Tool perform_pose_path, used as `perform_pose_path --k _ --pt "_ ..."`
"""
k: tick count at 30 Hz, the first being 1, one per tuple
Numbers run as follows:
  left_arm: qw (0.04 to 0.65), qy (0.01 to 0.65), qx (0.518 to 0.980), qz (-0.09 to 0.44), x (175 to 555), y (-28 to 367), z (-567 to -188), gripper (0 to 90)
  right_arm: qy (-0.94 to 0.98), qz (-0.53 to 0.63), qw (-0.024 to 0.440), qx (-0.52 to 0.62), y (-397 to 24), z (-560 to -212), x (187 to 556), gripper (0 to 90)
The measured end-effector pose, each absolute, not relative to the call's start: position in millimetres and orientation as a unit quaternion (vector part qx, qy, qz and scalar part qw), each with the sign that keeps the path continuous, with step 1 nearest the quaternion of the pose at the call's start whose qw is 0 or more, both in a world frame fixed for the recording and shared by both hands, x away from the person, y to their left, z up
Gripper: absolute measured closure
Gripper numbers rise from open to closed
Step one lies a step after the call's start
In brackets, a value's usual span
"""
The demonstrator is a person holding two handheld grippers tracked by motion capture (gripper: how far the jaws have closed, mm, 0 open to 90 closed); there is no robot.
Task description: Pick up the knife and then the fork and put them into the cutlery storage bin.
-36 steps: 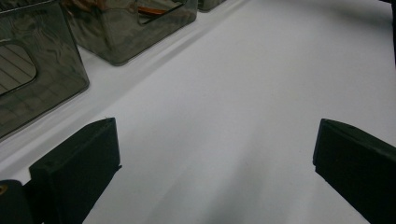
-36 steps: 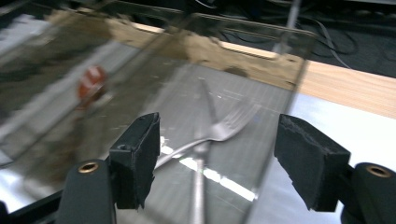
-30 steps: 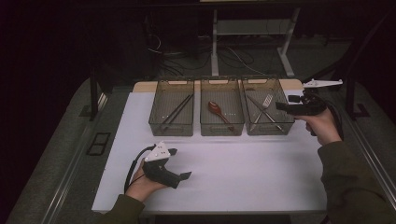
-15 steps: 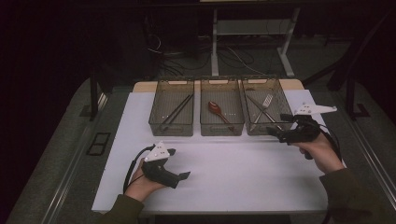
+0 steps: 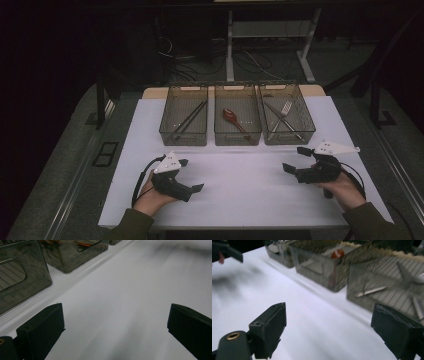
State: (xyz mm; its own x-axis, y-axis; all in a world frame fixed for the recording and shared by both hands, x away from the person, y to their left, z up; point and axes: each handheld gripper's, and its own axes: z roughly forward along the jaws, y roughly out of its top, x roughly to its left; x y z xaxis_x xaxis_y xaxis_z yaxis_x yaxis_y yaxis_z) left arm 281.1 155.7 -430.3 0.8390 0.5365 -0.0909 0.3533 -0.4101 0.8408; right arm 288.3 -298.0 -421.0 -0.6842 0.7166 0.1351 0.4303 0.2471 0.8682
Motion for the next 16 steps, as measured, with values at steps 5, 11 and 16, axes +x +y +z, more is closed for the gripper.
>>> perform_pose_path --k 5,11,16 --pt "0.476 0.267 0.832 0.099 281 156 -430 0.0 0.776 0.489 0.132 0.375 -301 -435 276 12.2" --pt "0.477 0.266 0.832 0.1 281 157 -431 0.0 0.786 0.479 0.127 0.371 -304 -445 267 12.2" --pt "0.479 0.269 0.83 0.099 281 157 -431 0.0 0.788 0.475 0.128 0.369 -304 -446 266 12.2"
